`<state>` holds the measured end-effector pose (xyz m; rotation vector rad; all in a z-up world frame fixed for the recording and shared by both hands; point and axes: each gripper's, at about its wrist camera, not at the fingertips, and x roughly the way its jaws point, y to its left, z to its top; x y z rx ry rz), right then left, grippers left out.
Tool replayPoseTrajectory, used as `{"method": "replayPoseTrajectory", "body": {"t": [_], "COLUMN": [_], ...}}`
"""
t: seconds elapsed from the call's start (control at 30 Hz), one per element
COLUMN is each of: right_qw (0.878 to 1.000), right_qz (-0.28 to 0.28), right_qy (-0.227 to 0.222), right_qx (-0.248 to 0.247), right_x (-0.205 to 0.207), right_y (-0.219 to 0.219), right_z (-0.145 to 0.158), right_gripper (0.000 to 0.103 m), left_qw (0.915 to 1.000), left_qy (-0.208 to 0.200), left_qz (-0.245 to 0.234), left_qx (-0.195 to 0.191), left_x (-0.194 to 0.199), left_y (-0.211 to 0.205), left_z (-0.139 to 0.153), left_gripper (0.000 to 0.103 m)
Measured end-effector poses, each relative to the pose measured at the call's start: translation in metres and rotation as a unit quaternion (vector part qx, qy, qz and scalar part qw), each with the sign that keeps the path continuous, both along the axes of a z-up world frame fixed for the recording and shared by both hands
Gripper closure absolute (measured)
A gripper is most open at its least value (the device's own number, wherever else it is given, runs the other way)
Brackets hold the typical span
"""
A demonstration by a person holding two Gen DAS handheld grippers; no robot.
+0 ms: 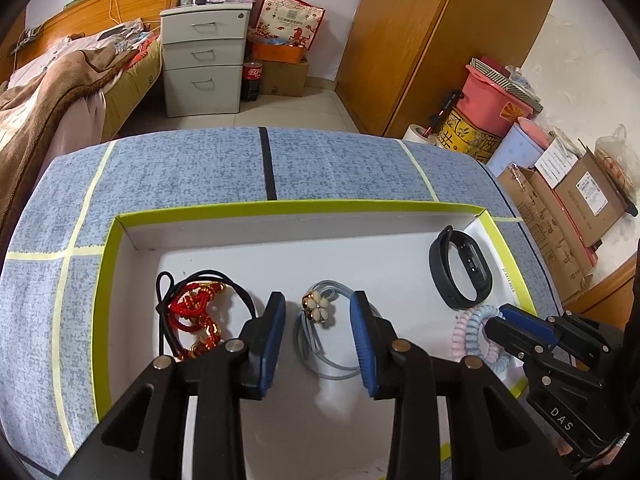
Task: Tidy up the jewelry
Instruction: 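Open both tools to release the grey cord and blue coil into the lid, then move both tools back toward the purple coil and black clips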
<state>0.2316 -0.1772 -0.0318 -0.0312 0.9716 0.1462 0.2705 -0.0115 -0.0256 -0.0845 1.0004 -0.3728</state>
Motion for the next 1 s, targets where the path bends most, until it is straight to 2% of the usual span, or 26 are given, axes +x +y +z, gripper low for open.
{"method": "replayPoseTrajectory", "body": {"t": [0.07, 0.13, 0.5, 0.63, 0.7, 1.0], "right_qw": [1.0, 1.0, 0.999, 0.999, 0.999, 0.997], "right_qz": [0.001, 0.002, -0.006, -0.006, -0.002, 0.004], "right_qy": [-0.002, -0.004, -0.024, -0.035, -0.041, -0.062], "right_qx": [0.007, 0.008, 0.023, 0.03, 0.032, 0.05], "right_x": [-0.001, -0.003, -0.019, -0.03, -0.038, -0.072], "right_y": [-0.001, -0.001, -0.005, -0.005, -0.003, -0.001], "right_z": [0.002, 0.003, 0.016, 0.022, 0.024, 0.034], "right_gripper": [0.071, 0.071, 0.07, 0.067, 0.063, 0.062], "left_qw": [1.0, 1.0, 0.9996, 0.9991, 0.9985, 0.9971], "left_qy": [-0.004, -0.006, -0.026, -0.04, -0.054, -0.076], "left_qz": [0.0, -0.001, -0.003, 0.0, 0.001, 0.01], "left_qx": [0.0, -0.004, -0.005, -0.015, -0.002, -0.005], "left_x": [-0.002, -0.004, -0.03, -0.048, -0.059, -0.109], "left_y": [0.0, 0.002, 0.011, 0.017, 0.018, 0.034], "left_z": [0.002, 0.005, 0.022, 0.032, 0.036, 0.044], "left_gripper": [0.067, 0.063, 0.058, 0.056, 0.055, 0.052]}}
